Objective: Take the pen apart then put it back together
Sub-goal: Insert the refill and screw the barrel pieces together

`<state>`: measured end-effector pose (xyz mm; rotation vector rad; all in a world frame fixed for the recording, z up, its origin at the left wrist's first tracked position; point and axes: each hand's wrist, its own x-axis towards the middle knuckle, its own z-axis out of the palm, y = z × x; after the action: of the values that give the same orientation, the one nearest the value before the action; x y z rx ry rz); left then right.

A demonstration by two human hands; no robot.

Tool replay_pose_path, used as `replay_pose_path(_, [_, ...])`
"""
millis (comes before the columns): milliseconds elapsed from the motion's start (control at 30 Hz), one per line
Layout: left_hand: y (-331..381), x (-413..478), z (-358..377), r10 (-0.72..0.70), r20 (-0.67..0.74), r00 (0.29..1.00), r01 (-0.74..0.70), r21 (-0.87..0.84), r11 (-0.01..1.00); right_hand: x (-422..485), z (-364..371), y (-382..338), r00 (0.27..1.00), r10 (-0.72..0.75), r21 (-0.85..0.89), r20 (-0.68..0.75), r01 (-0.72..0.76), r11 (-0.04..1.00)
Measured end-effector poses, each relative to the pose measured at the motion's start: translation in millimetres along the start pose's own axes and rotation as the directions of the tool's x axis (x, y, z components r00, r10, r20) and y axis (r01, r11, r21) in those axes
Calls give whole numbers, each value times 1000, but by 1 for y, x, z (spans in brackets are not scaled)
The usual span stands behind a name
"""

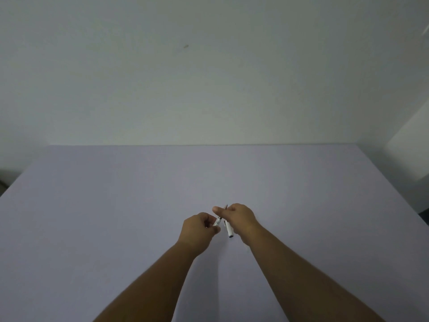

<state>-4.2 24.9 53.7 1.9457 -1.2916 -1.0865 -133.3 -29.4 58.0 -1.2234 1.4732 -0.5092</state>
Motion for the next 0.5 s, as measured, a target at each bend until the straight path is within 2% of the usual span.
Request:
replay_pose_path(133, [1,1,-3,-10,-21,1000,10,-2,1000,-2,-2,0,996,-56,149,65,46,988])
replay_pose_path(300, [3,-3,-2,12,-8,1000,-12,20,1000,-2,-2,-4,1000,3,5,-11,-3,1000])
replay_pose_path(400, [5,-2,-3,4,-25,1000,-3,9,1000,-5,-5,-6,995,-37,172,88,22,985])
replay_pose_path(433, [6,-1,-4,6,-28,1000,-5,11,1000,-6,-5,-6,993,-57,185,99,38,982])
replay_pose_path(500, [7,-2,-3,22,-20,1000,-21,32,999,-5,-6,-6,996,-60,91,59,55,994])
